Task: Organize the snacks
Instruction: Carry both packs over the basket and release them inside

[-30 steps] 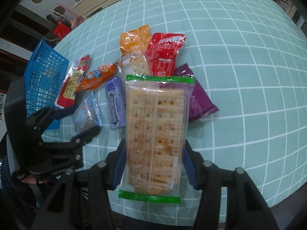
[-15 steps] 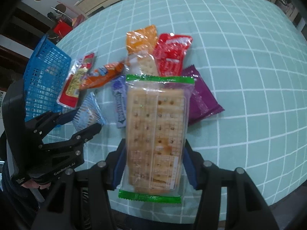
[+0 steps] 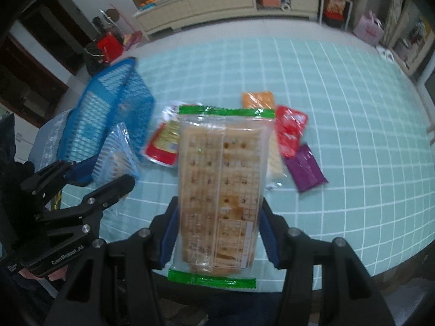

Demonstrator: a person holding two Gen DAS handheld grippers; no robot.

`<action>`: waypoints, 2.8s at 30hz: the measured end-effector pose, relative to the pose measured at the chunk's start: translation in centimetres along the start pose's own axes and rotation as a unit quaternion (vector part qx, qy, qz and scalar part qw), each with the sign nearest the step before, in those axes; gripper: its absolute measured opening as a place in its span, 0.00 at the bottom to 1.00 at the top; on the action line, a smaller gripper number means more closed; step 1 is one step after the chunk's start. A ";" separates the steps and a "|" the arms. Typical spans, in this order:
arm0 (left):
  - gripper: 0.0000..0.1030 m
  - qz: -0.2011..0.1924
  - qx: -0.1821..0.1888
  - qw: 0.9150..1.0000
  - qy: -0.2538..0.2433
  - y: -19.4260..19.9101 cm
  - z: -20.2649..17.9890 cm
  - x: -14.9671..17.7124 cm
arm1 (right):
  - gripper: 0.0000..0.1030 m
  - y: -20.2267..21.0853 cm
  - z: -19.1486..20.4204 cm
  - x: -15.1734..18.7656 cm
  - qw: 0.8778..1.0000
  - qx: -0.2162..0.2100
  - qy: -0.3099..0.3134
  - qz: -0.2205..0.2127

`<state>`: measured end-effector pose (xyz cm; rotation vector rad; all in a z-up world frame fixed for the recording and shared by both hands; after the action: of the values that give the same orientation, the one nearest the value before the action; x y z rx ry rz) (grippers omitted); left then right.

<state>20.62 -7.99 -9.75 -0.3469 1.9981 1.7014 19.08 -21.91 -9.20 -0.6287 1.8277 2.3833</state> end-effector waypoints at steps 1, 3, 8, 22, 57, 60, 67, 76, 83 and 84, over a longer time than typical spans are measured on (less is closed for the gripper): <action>0.50 -0.007 -0.006 1.000 0.001 1.4 0.6 0.2 | 0.57 0.3 0.9 -0.2 1.000 0.000 0.005 -0.005; 0.50 -0.014 -0.013 1.000 0.005 2.7 1.8 0.6 | 0.57 0.7 3.0 -0.7 1.000 -0.003 0.014 -0.014; 0.50 -0.030 -0.036 0.999 0.025 6.3 5.9 1.4 | 0.57 1.6 7.6 -1.6 0.999 -0.011 0.042 -0.030; 0.50 -0.046 -0.073 0.994 0.068 9.3 14.8 1.5 | 0.57 -1.7 16.4 -6.1 0.996 -0.028 0.083 -0.020; 0.50 -0.031 -0.042 0.994 0.100 5.7 19.8 1.0 | 0.87 -8.4 16.8 -10.4 0.997 0.037 0.065 0.005; 0.50 -0.030 -0.036 0.994 0.096 5.5 19.1 0.4 | 0.87 -7.9 15.8 -10.2 0.998 0.030 0.057 0.003; 0.50 -0.017 -0.023 0.996 0.081 2.9 17.2 -0.9 | 0.87 -7.7 14.1 -9.7 0.998 0.039 0.058 0.003; 0.50 0.012 -0.019 0.997 0.070 -2.2 16.4 -2.0 | 0.87 -8.9 12.3 -9.7 0.997 0.043 0.063 0.010; 0.63 0.030 -0.026 0.997 0.066 -4.0 17.5 -2.7 | 0.87 -9.4 11.8 -10.2 0.997 0.039 0.060 0.002; 0.63 0.028 -0.028 0.997 0.066 -4.0 17.5 -2.6 | 0.87 -9.4 11.8 -10.1 0.998 0.039 0.059 0.002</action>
<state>28.26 7.96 -13.61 -0.4367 2.0763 1.8144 27.93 -6.21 -11.61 -0.7729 1.9590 2.3106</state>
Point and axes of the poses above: each gripper's, at about its wrist camera, not at the fingertips, and y roughly against the way its jaws point, z to its left, x to its underside, the point moved 1 cm from there along -y, roughly the way its jaws point, and after that the axes turned 1 degree about y, right-handed, at the moved point
